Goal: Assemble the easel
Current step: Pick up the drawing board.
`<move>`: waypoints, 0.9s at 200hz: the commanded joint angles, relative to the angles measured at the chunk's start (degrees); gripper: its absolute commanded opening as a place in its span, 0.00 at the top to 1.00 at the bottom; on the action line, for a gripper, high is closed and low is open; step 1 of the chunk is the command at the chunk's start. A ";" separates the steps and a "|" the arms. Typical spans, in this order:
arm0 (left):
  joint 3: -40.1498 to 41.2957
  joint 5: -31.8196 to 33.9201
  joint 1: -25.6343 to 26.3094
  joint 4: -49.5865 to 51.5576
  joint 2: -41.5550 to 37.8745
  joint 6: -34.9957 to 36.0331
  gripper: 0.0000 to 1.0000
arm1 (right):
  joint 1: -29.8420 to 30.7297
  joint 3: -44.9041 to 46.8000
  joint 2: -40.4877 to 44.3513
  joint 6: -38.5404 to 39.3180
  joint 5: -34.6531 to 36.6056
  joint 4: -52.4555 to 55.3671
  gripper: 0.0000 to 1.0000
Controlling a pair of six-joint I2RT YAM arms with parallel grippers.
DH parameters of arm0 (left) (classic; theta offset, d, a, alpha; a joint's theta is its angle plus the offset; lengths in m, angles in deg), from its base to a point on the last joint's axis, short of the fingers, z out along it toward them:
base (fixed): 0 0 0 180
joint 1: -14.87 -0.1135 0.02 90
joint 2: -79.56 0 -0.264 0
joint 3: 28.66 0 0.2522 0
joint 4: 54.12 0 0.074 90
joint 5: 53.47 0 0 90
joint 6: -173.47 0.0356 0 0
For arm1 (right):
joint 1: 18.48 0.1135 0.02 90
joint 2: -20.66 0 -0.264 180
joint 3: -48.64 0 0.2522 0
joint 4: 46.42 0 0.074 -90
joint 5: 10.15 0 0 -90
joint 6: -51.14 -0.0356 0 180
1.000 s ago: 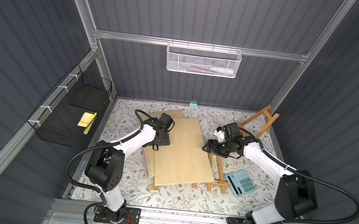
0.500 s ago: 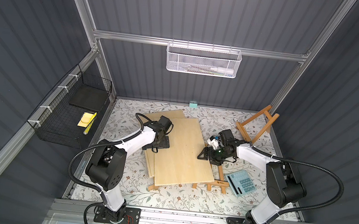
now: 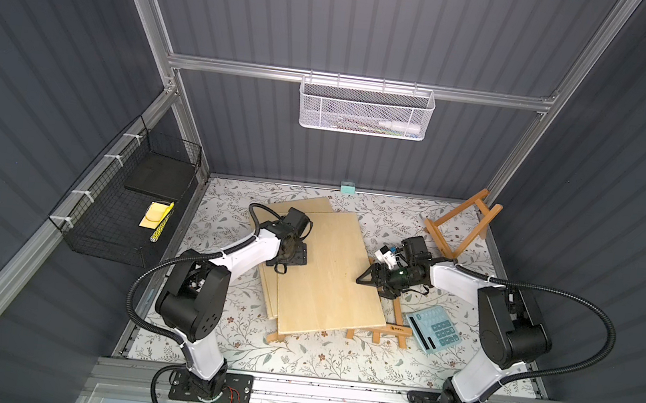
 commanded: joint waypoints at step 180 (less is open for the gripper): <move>0.71 -16.59 3.71 -6.30 8.22 5.00 0.31 | -2.57 -17.64 7.24 -7.50 -2.81 -4.54 0.73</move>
